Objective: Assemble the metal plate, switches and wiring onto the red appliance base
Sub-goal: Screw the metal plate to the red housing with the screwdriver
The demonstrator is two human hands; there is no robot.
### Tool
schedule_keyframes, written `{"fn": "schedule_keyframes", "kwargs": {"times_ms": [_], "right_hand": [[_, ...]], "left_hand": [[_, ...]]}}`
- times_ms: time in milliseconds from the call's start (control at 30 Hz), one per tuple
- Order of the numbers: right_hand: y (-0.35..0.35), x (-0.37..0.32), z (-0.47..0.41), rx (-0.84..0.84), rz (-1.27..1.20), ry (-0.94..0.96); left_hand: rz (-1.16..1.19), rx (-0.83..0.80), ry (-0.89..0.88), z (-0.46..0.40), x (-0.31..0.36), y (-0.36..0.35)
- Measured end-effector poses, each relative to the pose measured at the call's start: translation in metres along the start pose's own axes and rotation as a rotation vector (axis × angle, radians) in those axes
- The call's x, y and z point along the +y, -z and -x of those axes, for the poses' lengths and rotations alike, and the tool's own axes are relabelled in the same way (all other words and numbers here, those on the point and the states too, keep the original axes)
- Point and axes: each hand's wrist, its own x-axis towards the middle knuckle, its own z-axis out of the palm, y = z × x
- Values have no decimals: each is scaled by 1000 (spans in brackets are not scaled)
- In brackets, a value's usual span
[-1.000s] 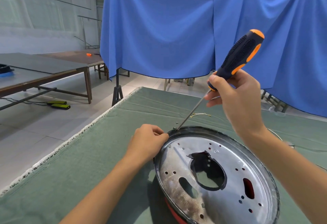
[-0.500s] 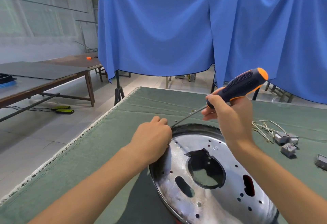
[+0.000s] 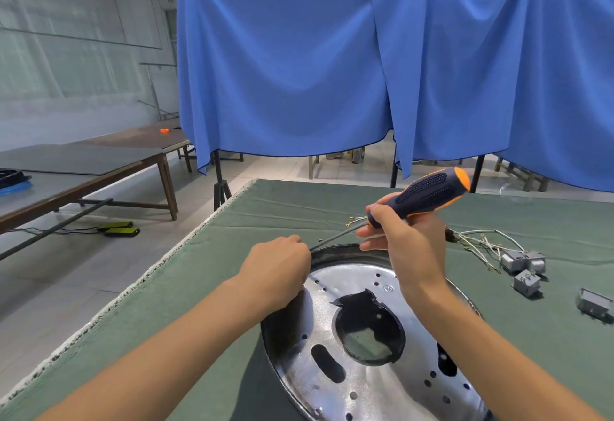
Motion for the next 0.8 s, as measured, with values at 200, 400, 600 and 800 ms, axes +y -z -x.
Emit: {"fn": "schedule_keyframes", "kwargs": {"times_ms": [200,400,600,800], "right_hand": [[-1,3,2,-14,11,-8],[-2,1,3,-25,22,5],[-1,2,2,-26,36,2],[1,1,0,-4,12,-14]], "left_hand": [[-243,-40,-137,-4,8,5],[-303,52,-165,5,7,-5],[-329,136,-275,7,1,-2],[-511,100,-458,11,4,11]]}}
